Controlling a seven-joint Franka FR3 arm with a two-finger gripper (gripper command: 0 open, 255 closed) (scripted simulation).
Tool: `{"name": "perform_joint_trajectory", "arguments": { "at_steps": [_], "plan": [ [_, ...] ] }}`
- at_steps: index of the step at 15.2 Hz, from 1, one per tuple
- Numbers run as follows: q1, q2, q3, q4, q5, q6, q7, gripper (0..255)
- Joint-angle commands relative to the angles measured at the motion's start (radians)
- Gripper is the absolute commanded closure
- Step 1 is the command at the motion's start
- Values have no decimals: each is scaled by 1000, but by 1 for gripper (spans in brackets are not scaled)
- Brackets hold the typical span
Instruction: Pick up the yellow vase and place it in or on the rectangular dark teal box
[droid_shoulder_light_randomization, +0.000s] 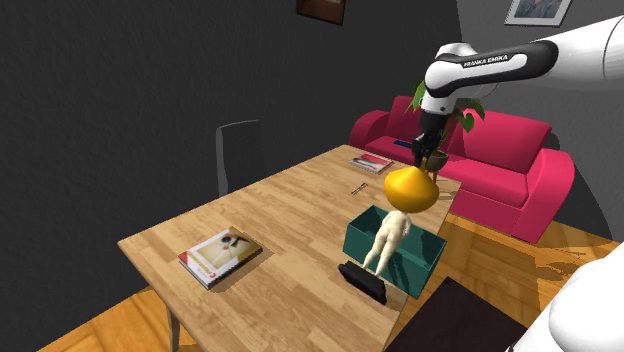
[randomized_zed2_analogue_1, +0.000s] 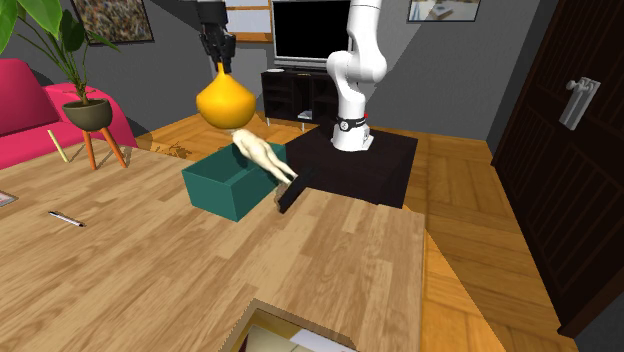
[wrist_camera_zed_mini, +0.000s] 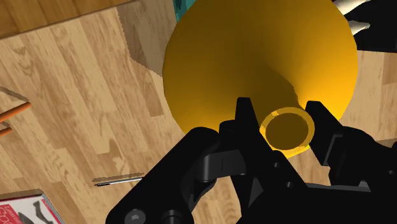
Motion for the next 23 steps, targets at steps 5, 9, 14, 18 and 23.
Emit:
{"name": "perform_joint_trajectory", "arguments": {
  "at_steps": [5, 9, 14, 18, 23],
  "plan": [
    [0, 12, -3, -72, 2, 82, -1, 255],
    [-1, 23, -6, -114, 3, 135, -2, 255],
    [-1, 42, -10, -163, 7, 203, -5, 255],
    [-1, 61, -12, -198, 11, 257, -8, 255],
    [0, 78, -15, -223, 16, 298, -12, 255]
  ]
}}
